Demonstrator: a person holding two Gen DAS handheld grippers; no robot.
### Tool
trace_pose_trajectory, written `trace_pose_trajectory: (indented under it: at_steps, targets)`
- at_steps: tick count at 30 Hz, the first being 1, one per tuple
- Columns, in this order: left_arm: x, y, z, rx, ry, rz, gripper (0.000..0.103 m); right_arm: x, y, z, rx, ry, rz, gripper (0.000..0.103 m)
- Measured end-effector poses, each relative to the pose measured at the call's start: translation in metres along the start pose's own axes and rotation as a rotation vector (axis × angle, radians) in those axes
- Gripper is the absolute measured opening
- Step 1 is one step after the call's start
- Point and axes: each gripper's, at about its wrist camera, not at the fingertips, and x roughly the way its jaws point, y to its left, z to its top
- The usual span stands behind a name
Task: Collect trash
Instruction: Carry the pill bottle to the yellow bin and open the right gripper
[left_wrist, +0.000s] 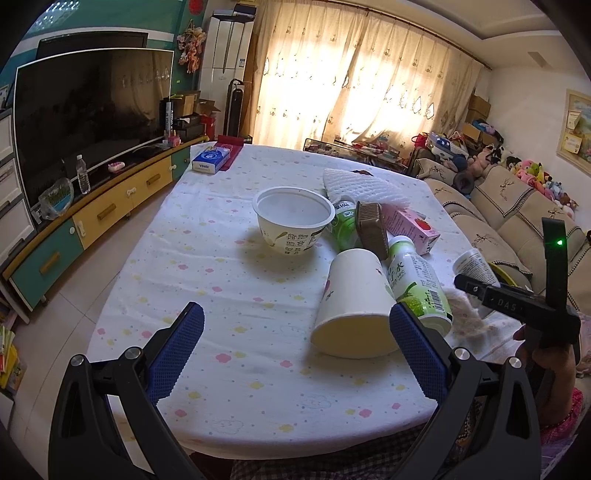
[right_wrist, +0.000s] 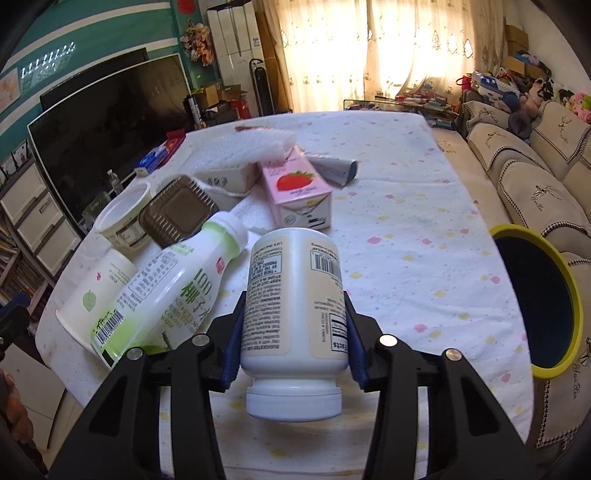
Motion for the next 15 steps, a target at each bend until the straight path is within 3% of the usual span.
trace_pose_trajectory:
  at_steps: [8, 15]
  targets:
    - [-0.003, -0.011, 0.001, 0.028, -0.015, -0.009, 0.099, -0.019, -0.087, 0.006, 0.144, -0.057, -0.179, 0.044]
    - [0.003, -0.027, 0.001, 0.055, 0.005, -0.019, 0.099, -0.012, -0.175, 0.000, 0.282, -0.055, -0.348, 0.044]
